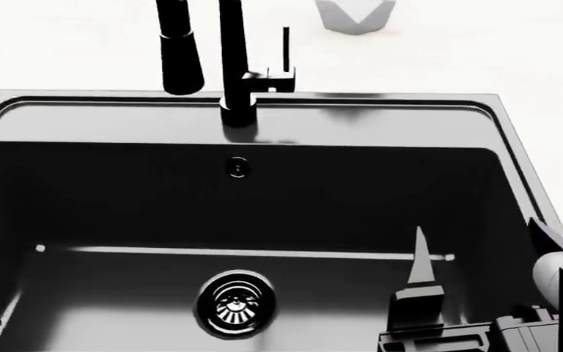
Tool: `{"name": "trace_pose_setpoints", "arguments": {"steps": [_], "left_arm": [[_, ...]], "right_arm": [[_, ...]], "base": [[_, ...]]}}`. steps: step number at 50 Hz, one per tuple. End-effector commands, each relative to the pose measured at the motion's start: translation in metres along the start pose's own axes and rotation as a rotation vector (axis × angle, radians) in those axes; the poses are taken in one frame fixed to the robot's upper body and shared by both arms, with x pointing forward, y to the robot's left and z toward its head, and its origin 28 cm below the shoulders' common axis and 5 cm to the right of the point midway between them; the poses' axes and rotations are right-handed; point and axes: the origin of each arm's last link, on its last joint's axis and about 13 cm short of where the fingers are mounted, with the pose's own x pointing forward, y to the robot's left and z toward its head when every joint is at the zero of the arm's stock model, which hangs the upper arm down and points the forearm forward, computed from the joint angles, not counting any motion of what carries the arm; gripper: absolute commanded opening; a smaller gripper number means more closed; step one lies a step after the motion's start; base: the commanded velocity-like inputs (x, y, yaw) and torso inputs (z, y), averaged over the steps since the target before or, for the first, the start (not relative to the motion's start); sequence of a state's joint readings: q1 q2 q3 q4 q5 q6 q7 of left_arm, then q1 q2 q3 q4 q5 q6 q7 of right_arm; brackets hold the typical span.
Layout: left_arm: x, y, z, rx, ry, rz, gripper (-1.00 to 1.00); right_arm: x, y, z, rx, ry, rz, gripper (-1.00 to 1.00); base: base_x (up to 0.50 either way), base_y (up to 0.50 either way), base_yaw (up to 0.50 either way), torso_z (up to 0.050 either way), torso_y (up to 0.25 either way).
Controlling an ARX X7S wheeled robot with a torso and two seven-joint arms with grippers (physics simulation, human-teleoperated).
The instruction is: There is a mixed pile of frozen fruits and vegetables on the counter. Locate all the frozen vegetables and place the items in a bowl on the counter. Take all the frozen fruits and defrost them in a running sink.
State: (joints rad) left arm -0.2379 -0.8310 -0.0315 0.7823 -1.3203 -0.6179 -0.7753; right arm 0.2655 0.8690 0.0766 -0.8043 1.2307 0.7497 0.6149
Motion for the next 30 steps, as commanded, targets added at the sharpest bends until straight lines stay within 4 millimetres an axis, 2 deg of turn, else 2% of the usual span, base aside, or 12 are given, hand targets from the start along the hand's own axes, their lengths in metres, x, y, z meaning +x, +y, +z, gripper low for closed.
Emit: {"name": "trace_pose_setpoints", "arguments": {"steps": [1,25,30], "left_arm": [[0.0003,-0.0005,0.0032,-0.030,-0.028,-0.031,1.00],[0.0003,0.0013,0.0012,-0.023,-0.015,-0.024,1.00],[0.0014,0.0023,0.0075,-0.030,-0.026,-0.017,1.00]], "right_arm": [[0.0033,-0.0030,0.0011,0.017,-0.024,-0.002,1.00],[0.0011,-0.0030,-0.0025,0.024,-0.037,-0.021,1.00],[0.0019,-0.0033,-0.0031,0.027,-0.038,-0.019,1.00]], "base": [[0.00,0.50,0.00,0.000,0.000],[0.00,0.50,0.00,0.000,0.000],[0.00,0.50,0.00,0.000,0.002]]}}
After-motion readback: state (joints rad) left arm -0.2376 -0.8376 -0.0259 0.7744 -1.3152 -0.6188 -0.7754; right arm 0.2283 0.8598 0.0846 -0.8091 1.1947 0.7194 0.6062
